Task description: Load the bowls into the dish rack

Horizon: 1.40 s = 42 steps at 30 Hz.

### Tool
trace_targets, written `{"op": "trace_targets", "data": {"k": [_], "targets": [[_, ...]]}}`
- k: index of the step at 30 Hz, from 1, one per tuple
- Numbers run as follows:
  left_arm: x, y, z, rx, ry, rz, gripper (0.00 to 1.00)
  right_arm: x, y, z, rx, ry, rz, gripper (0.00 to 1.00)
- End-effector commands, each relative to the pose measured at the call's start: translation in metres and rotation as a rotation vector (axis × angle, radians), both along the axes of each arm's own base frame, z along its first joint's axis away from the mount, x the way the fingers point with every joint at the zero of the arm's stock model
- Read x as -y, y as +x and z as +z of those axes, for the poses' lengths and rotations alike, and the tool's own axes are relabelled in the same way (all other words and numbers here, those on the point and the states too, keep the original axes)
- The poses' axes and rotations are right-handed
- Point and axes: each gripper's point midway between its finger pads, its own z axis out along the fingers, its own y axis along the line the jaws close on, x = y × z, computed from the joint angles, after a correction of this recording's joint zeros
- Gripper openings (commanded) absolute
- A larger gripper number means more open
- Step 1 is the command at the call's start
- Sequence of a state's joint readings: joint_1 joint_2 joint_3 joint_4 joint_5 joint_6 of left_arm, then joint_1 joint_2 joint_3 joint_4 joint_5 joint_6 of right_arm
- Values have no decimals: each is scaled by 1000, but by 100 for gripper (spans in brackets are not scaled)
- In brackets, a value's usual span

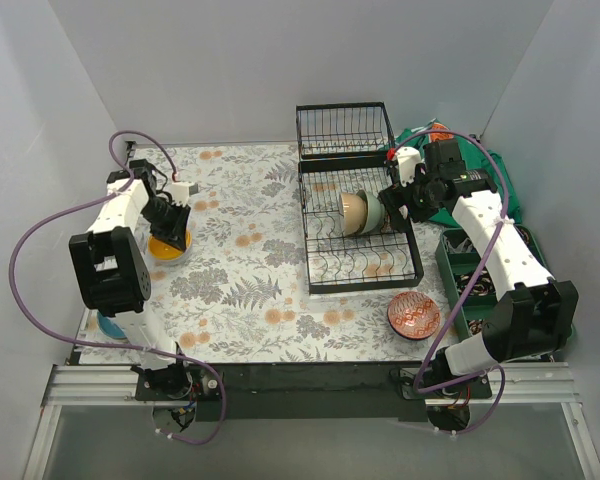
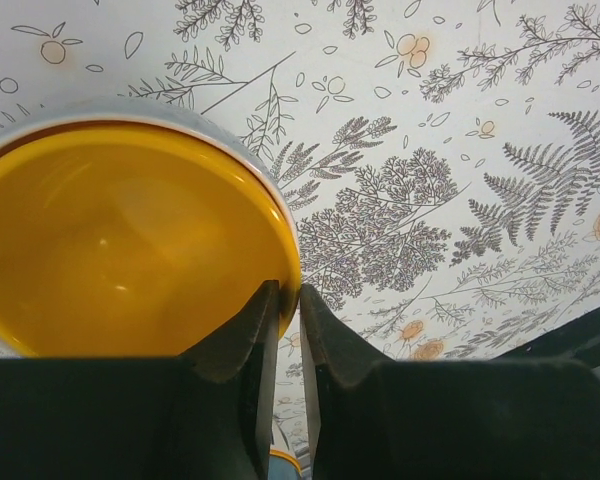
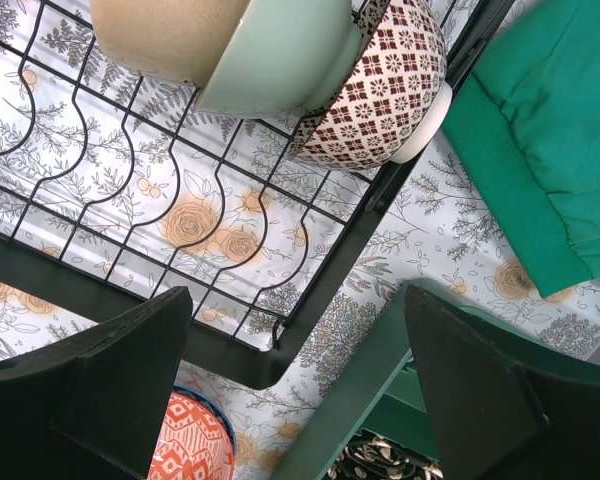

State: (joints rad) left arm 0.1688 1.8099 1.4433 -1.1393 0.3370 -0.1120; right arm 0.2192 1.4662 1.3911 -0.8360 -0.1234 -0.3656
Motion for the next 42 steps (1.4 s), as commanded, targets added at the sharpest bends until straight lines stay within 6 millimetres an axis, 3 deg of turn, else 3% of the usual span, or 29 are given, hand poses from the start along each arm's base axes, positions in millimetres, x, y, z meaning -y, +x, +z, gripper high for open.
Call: {"op": "trace_targets", "data": {"k": [1,8,15,18,21,26,28,31,33,34,37,42], "targets": [[3,1,33,64,-17,18,11,-7,5,5,24,26,7,96],[-14,12,47,143,88,54,0,-6,5,5,25,23,5,96],[-40,30,99,280,238,72,0,-4,6,5,30,15,-3,96],[-31,38,122,348,239,35,0,-2,7,5,34,6,-8,96],[-6,39,134,389,237,-44,0,-2,6,2,29,2,-7,96],[60,31,131,446,191,-229,0,0,5,0,27,-10,-9,96],[91,20,123,452,165,-309,0,2,4,-1,28,-19,-10,96],[122,11,103,457,170,-395,0,5,1,-5,26,-34,-12,96],[133,11,95,483,178,-427,0,8,0,-6,28,-44,-15,96],[139,1,78,451,181,-463,0,8,-2,-4,34,-46,-14,96],[146,-8,51,432,209,-516,0,11,-5,-6,34,-54,-16,96],[150,-13,31,429,249,-558,0,15,-10,-9,32,-67,-22,96]]}}
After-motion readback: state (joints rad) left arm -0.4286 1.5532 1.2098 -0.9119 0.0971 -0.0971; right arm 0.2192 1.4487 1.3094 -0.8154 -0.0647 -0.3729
